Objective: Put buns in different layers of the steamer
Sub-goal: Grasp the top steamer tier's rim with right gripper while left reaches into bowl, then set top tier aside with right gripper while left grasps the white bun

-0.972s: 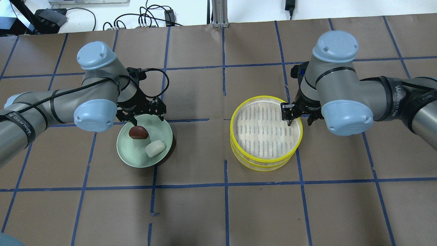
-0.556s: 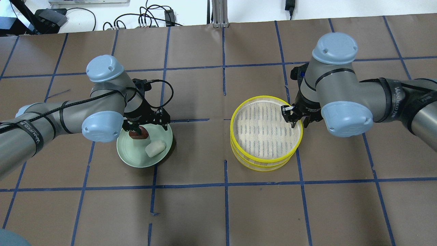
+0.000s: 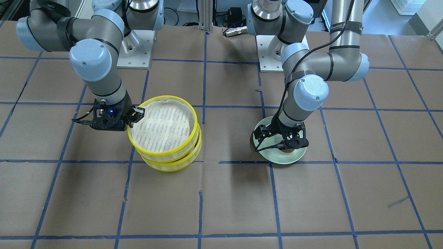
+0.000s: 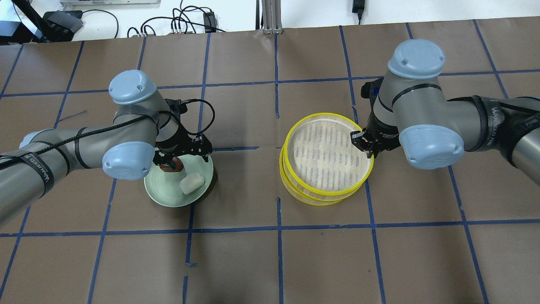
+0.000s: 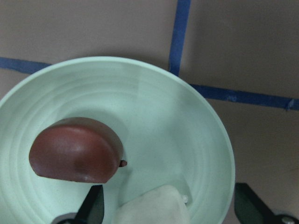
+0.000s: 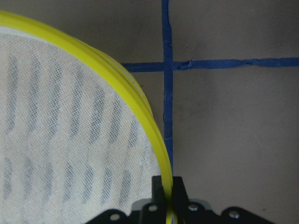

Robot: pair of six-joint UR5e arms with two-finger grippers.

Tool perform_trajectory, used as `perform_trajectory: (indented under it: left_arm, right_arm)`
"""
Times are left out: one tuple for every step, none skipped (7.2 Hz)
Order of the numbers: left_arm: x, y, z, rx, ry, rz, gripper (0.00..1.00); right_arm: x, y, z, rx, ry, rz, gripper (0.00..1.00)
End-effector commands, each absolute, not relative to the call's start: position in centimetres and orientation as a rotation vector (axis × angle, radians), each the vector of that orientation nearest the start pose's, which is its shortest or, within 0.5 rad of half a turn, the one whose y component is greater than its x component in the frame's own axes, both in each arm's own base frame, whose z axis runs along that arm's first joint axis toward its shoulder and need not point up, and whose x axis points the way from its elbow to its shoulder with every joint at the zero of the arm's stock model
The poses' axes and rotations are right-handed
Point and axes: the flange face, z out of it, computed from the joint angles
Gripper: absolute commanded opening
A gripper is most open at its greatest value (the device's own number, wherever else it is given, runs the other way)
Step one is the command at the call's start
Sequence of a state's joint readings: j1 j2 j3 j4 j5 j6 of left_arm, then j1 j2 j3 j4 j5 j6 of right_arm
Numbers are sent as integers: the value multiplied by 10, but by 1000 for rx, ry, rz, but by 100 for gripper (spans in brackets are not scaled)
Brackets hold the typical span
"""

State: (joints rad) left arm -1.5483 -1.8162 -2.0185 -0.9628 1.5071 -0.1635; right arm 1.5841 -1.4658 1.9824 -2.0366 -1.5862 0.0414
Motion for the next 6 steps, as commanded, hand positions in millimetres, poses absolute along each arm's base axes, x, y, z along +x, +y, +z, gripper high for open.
perform_trajectory:
  left_arm:
    - [-130,-493,212,-315,3174,178,98]
    - [-129,-491,208,-311,3173,193,97]
    - [-128,-491,205,-313,3170,202,97]
    - [-128,-486,199,-316,3167,226,97]
    - [-128,-484,196,-314,3168,236,94]
    - [-128,-484,196,-310,3170,237,81]
  right_arm:
    - [120,-479,307,55,3162,42,8]
    - [73,-491,316,90,3187,21,8]
    - [34,-498,320,105,3190,13,8]
    - [6,-499,328,176,3228,8,8]
    - [-26,-498,329,196,3259,26,8]
    - [-62,-495,329,234,3256,38,8]
